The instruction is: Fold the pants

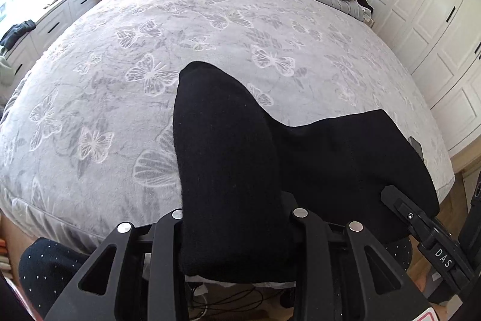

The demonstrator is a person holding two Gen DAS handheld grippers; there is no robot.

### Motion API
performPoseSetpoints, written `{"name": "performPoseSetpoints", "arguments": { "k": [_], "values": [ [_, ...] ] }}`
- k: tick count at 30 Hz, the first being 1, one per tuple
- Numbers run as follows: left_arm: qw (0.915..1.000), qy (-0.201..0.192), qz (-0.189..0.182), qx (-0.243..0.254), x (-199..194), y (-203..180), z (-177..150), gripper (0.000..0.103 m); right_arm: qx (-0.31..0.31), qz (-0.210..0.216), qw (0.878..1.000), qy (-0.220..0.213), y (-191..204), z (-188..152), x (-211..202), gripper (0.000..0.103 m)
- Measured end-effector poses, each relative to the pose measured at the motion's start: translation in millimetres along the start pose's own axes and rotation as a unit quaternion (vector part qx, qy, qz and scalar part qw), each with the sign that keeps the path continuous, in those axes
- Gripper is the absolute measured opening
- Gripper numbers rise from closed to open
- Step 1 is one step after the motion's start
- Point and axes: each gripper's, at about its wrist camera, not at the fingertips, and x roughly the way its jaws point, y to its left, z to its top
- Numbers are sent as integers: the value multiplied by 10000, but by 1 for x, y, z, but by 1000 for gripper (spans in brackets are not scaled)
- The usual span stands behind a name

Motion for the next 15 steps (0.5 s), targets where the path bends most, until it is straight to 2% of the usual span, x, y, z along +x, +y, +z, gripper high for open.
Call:
{"name": "performPoseSetpoints", "arguments": {
  "k": [15],
  "values": [
    [9989,-403,196,113,-37,-3,-15,27,-167,223,9994,-223,25,-10,-31,37]
  ]
}}
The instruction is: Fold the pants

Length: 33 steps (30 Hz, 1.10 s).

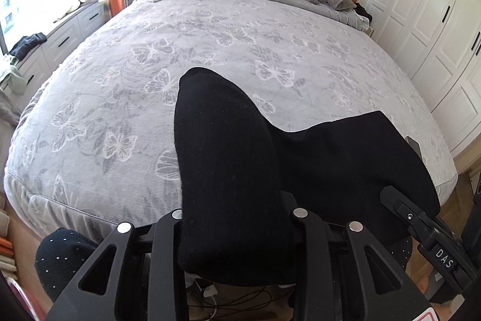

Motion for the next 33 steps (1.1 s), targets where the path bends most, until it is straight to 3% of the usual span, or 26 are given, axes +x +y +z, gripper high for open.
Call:
{"name": "performPoseSetpoints", "arguments": {
  "k": [10,19,33],
  "values": [
    [9980,-595,90,183,-48,-8,20,27,-208,256,9982,-506,26,30,-34,38],
    [9915,-1238,66,398,-84,-23,68,27,-445,325,9919,-1144,43,80,-56,38],
    [9851,-1654,72,468,-75,-32,141,28,-561,434,9857,-1526,38,155,-37,38]
  ]
}}
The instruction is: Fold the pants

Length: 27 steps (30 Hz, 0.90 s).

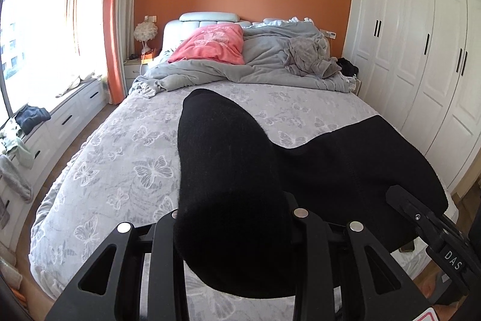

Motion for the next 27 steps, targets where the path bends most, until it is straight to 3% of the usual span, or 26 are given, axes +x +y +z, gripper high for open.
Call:
{"name": "performPoseSetpoints", "arguments": {
  "k": [15,27],
  "values": [
    [9995,-267,119,77,46,2,48,28,-62,60,9997,-250,-17,46,53,38],
    [9994,-259,194,118,95,8,72,28,-69,53,9997,-226,-32,62,97,38]
  ]
}}
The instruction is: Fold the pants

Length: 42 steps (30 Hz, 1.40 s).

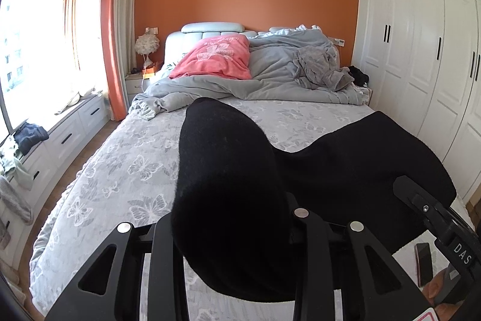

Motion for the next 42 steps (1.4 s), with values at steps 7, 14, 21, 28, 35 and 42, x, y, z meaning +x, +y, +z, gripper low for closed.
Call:
{"name": "performPoseSetpoints", "arguments": {
  "k": [7,14,21,28,35,42],
  "values": [
    [10000,52,47,8,31,2,8,28,-73,-29,10000,43,-11,7,28,38],
    [9999,-25,100,83,63,3,14,29,-15,6,10000,-17,-32,16,62,38],
    [9999,11,111,10,96,10,22,29,110,28,9999,26,-48,20,90,38],
    [9999,59,124,-41,125,17,29,29,58,14,10000,28,-56,23,115,38],
    [9999,-2,141,-8,151,21,38,30,93,6,10000,15,-68,25,137,38],
    [9998,152,96,15,192,30,31,39,126,-342,9991,201,-100,1,179,51]
  ]
}}
